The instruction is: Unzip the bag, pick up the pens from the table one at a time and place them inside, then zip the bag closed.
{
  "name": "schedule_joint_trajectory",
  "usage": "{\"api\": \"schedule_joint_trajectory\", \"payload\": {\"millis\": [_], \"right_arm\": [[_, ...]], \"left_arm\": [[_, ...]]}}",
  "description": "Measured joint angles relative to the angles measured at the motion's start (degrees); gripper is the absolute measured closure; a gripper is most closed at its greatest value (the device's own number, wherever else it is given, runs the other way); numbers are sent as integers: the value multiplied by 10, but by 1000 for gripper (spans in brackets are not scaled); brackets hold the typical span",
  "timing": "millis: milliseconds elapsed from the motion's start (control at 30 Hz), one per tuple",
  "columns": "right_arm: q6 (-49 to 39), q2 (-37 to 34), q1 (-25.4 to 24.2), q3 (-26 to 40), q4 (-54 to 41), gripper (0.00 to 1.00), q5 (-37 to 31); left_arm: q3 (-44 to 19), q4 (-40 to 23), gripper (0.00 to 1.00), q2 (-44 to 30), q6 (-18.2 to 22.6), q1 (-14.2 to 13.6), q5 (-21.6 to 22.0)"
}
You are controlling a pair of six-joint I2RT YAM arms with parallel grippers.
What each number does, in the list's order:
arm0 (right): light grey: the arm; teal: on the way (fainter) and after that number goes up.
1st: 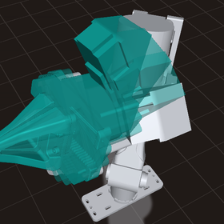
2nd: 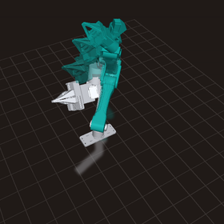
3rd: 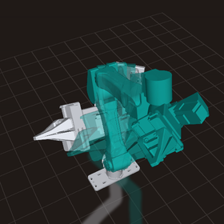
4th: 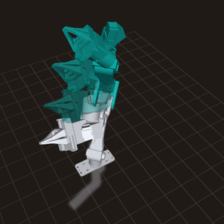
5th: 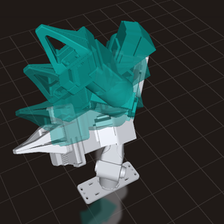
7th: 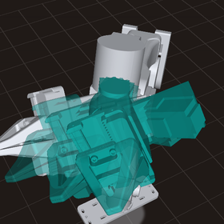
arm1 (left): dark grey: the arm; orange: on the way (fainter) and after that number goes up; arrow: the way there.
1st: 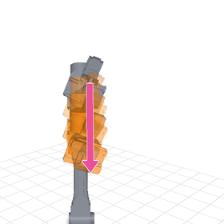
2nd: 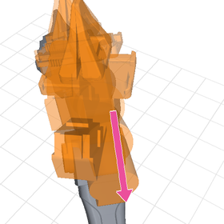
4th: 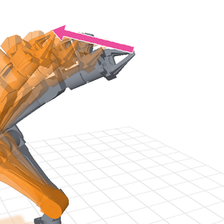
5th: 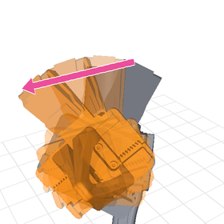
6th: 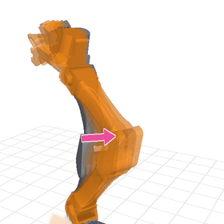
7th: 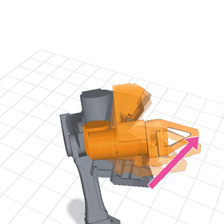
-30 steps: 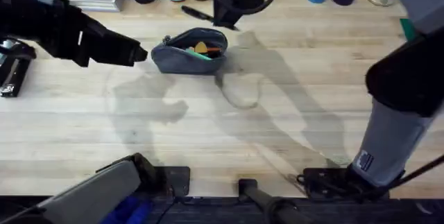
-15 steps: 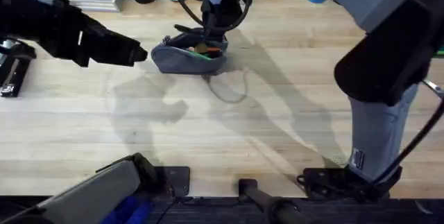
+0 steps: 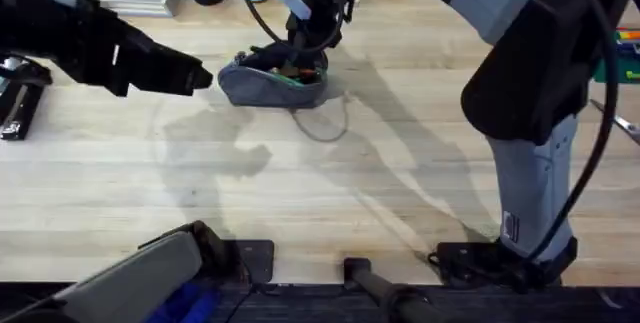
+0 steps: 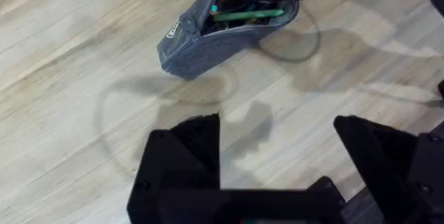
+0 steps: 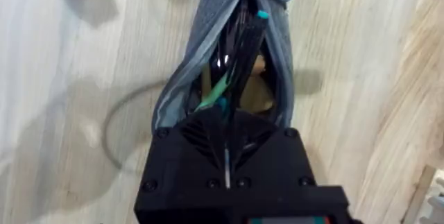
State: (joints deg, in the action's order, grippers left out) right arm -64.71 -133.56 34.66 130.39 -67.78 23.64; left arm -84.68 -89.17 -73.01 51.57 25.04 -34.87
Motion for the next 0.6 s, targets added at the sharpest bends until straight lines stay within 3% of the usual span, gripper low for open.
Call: {"api": "schedule_joint_trajectory", "payload": {"millis": [600], "right_arm": [[19, -38, 2, 0, 9, 970, 5]], "left_arm": [[0, 0, 5, 0, 0, 0, 0]]}}
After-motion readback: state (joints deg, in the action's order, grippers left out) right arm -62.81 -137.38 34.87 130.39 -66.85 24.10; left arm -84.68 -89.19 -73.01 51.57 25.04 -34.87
